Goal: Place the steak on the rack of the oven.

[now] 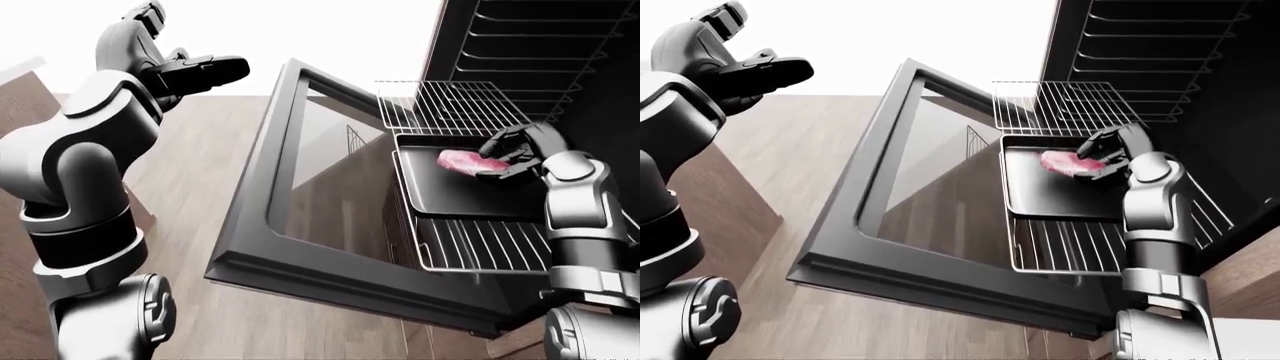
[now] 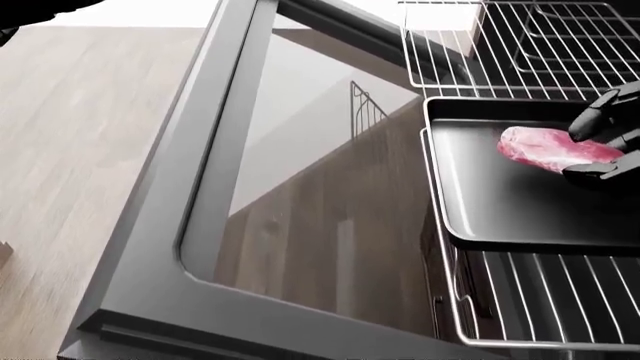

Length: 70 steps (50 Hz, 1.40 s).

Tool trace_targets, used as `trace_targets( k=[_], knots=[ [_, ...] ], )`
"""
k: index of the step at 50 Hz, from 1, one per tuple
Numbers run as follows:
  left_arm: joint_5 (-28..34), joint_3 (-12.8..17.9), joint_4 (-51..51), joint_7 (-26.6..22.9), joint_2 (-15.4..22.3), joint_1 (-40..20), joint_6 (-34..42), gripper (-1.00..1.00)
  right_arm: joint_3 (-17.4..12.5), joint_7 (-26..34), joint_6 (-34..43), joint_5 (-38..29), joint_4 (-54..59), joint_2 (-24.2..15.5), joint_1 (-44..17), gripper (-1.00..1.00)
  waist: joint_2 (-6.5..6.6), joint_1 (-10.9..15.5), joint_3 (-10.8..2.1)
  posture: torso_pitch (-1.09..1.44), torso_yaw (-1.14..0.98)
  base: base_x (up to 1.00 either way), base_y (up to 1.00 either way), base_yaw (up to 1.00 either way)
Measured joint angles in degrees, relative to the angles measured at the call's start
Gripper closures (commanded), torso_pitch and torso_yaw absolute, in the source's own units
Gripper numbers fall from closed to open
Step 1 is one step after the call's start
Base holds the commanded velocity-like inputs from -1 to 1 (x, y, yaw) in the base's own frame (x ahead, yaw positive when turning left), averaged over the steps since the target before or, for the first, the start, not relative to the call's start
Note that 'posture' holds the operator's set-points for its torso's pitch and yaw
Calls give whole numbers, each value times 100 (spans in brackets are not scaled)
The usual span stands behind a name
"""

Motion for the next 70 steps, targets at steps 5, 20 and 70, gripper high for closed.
trace_targets(
  k=[5,20,70],
  knots=[
    [-3,4,-29,12,-9,8,13,-100,-5,48,55,3,-97,-26,-1,22,-4,7,-7,0,0,0,0,0],
    [23,8,-23,-2,-11,18,13,-100,-35,-13,-15,53,-151,20,129,-100,-65,6,-43,0,0,0,0,0],
    [1309,-277,1394,-982,-12,-766,-1173,-100,187,-578,1528,2012,-713,746,-3068,-100,28,9,56,0,0,0,0,0]
  ],
)
